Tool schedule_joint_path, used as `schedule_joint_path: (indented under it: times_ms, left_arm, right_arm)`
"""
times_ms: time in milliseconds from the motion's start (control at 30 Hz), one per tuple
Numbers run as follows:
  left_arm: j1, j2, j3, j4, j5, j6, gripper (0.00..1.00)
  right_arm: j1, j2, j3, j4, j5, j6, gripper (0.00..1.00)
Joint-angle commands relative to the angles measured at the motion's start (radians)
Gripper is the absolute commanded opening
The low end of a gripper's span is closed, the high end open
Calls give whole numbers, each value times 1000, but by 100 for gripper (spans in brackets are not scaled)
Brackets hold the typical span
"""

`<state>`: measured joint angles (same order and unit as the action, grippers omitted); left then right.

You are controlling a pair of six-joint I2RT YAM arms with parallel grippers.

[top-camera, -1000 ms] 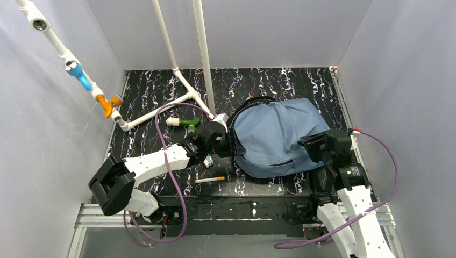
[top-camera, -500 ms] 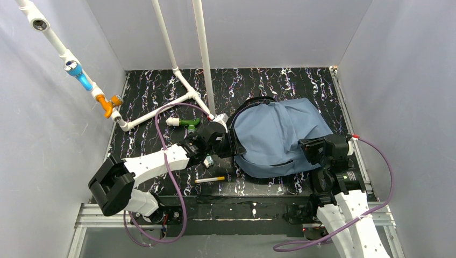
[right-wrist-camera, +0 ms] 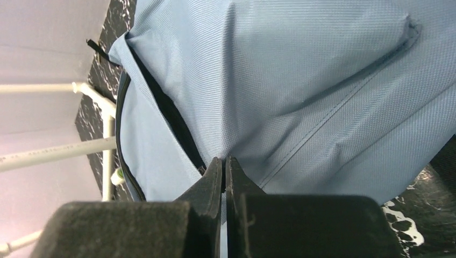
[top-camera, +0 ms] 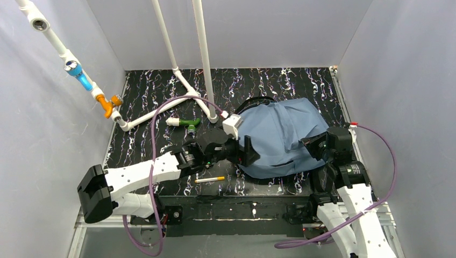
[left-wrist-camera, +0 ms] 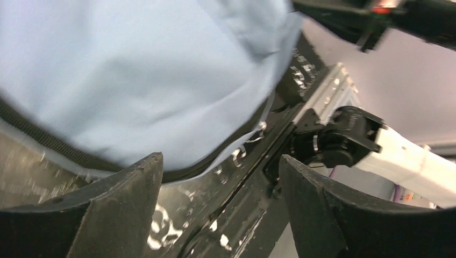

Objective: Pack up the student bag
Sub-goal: Unzip the student bag at the center of the board.

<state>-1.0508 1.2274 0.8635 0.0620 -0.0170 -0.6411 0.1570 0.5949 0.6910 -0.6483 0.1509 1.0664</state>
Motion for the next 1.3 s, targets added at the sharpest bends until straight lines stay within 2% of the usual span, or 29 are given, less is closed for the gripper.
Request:
schedule_joint_path:
  times_ms: [0,100,233,333,467,733,900,1100,1200,1267]
  left_arm:
    - [-91,59,90,150,-52,205,79]
    - [-124,163,112,307,-50,212,78]
    - [-157,315,146,507,-75,250,74]
    - [-168,418,161,648,-123,262,76]
    - [-172,514,212,700,-174,262,74]
    - [-172,589,253,703,-283,229,42]
    - [-172,629,261,692,-296,188,1]
    - [-177,634,218,691,-298,140,0]
    - [-181,622,164,687,-386,60,0]
    - [-180,623,138,691,-381,76,0]
  right_arm:
    - [-5,35,118,-41,-65,-201,4]
    - [-5,46,161,-68,-89,-303,4]
    - [-5,62,174,6,-161,-389,1]
    - [-5,123,199,33,-247,-423,1]
    - [-5,155,214,108,-303,-450,1]
    - [-4,239,263,107,-366,-508,1]
    - [-4,269,292,131,-351,-510,1]
    - [-4,399,336,189,-276,-420,1]
    - [-4,523,370,303,-250,-362,1]
    - [-4,628,438,322,-276,-343,1]
